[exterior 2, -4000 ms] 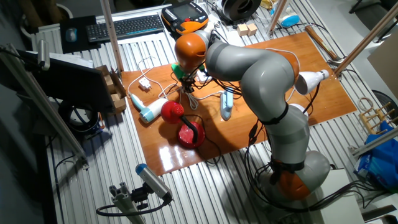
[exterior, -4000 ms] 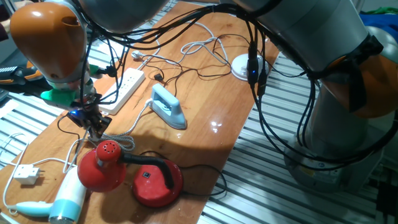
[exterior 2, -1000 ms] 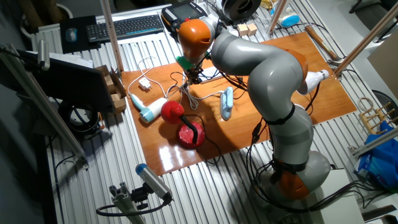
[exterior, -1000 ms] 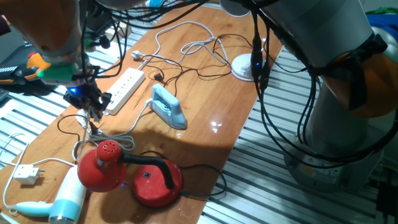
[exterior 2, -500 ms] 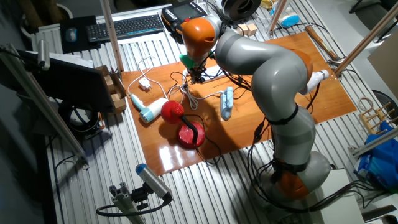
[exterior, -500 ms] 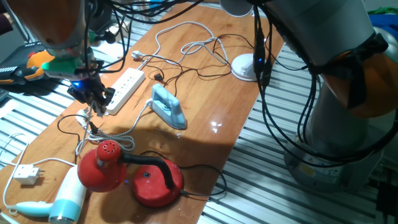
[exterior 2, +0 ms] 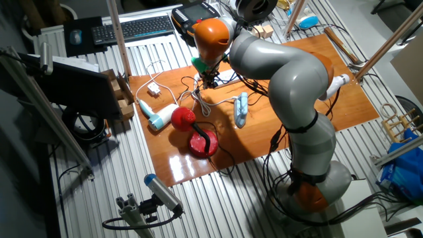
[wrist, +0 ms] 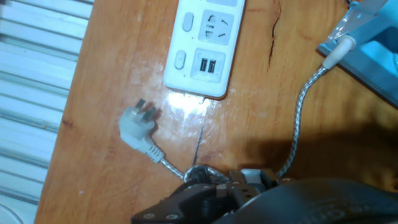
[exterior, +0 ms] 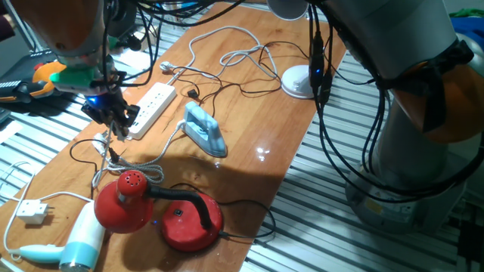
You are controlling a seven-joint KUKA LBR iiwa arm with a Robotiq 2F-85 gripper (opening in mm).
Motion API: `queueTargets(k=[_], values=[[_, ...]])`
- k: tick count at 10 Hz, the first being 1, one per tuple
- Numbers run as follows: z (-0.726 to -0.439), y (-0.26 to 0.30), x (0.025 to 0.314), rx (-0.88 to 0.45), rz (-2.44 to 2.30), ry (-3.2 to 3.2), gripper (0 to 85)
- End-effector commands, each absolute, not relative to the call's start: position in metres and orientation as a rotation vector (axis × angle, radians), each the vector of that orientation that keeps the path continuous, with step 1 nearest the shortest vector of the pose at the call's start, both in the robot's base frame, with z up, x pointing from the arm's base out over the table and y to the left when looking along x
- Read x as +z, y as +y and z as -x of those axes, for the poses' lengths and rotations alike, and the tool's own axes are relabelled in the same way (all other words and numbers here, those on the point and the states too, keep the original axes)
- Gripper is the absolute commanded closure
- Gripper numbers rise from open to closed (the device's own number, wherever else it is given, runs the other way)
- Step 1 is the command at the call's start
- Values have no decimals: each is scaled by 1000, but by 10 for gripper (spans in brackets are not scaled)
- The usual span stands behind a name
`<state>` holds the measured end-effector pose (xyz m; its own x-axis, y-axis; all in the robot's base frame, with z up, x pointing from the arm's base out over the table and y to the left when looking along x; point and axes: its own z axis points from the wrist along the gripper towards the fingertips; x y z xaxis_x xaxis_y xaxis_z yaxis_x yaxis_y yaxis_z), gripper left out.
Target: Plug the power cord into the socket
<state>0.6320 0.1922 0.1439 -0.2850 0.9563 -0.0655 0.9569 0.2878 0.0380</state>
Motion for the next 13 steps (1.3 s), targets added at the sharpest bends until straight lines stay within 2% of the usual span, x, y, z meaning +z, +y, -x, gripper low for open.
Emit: queueTargets(k=[1, 8, 13], values=[[-632, 193, 149, -16, -1835, 2459, 850], [-633, 204, 191, -22, -1862, 2478, 850], [-628, 215, 205, -18, -1878, 2471, 850]])
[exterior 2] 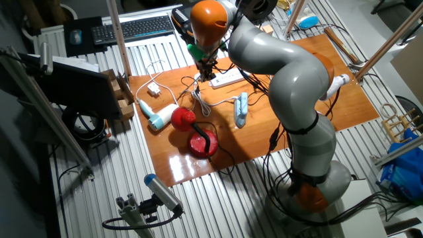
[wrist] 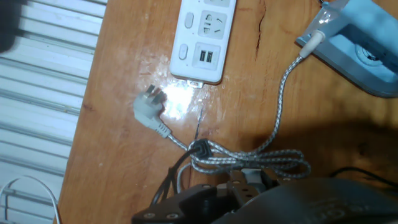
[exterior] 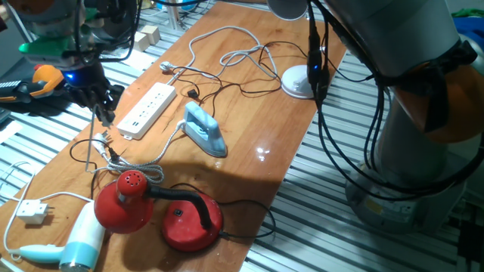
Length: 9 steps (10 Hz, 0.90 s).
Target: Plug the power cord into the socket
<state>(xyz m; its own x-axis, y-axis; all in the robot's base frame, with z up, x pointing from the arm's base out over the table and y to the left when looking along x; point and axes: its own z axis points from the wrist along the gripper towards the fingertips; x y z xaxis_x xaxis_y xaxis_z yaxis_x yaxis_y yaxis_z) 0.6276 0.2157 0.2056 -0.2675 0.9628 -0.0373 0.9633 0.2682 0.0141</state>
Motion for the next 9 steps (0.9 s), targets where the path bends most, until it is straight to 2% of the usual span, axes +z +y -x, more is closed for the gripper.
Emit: queueTargets(k=[1, 9], values=[[-626, 219, 207, -19, -1881, 2467, 850], [-615, 244, 231, -12, -1910, 2472, 850]])
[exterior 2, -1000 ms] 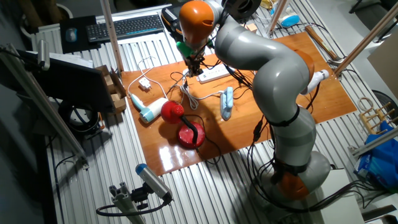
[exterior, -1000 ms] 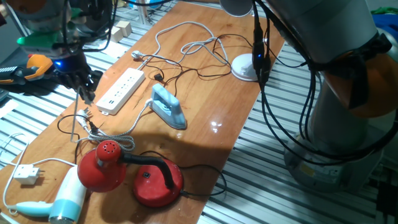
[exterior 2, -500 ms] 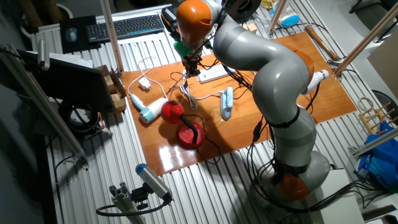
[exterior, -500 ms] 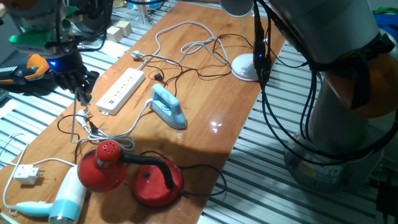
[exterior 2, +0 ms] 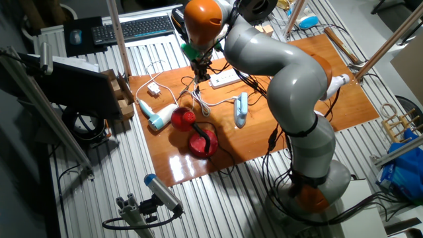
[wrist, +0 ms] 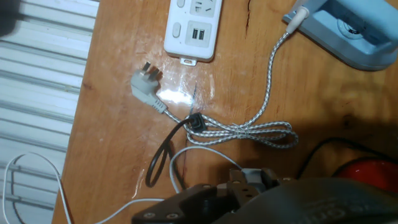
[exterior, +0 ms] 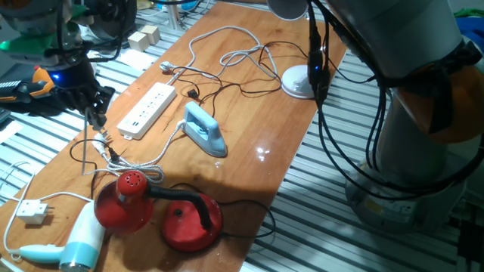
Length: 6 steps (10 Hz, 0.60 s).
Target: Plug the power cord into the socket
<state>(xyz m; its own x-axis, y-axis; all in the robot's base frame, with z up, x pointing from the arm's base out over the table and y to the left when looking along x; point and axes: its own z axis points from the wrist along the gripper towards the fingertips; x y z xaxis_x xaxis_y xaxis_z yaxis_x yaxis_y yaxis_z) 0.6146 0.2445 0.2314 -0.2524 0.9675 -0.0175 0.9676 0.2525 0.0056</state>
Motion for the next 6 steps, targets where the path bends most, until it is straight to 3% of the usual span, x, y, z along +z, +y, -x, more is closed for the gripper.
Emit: queueTargets(k=[1, 6], values=[[-614, 245, 233, -8, -1911, 2473, 850], [-615, 237, 237, -37, -1871, 2474, 850]])
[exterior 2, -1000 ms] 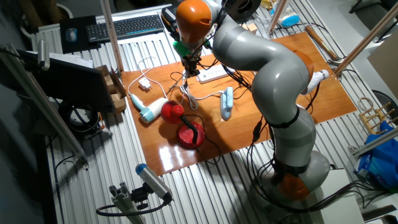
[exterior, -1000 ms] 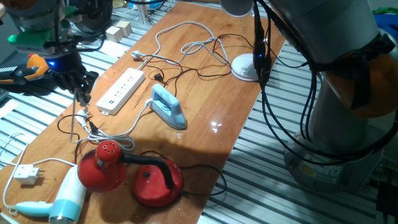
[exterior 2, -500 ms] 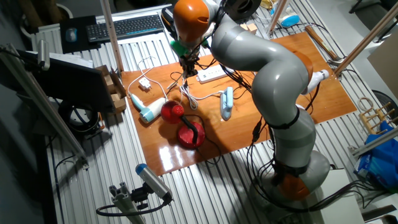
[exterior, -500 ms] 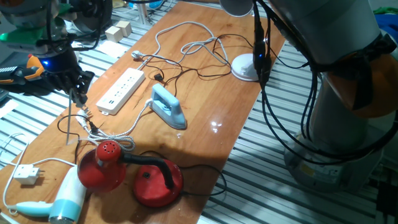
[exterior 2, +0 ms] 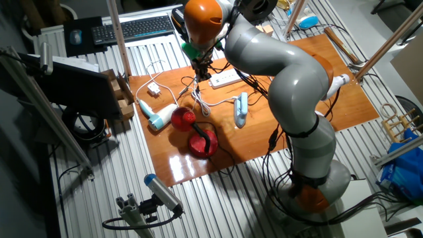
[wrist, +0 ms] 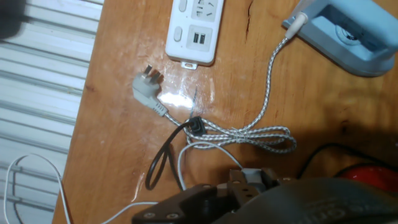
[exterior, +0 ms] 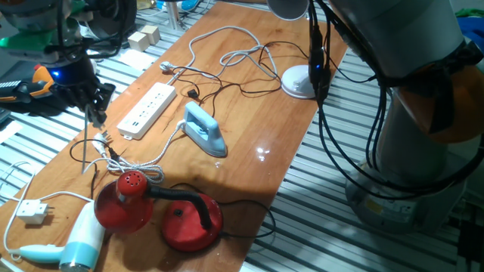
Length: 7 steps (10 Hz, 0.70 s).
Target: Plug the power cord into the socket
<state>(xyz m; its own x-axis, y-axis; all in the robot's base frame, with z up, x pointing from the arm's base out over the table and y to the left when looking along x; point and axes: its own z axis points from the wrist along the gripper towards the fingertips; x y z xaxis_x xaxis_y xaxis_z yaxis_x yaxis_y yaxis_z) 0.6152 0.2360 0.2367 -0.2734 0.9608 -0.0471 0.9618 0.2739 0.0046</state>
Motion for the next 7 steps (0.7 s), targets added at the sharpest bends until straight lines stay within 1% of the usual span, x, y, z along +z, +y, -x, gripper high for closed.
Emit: queueTargets(k=[1, 4, 7], values=[[-616, 233, 237, -46, -1859, 2477, 850], [-618, 220, 237, -66, -1822, 2484, 850], [-618, 210, 237, -57, -1815, 2498, 850]])
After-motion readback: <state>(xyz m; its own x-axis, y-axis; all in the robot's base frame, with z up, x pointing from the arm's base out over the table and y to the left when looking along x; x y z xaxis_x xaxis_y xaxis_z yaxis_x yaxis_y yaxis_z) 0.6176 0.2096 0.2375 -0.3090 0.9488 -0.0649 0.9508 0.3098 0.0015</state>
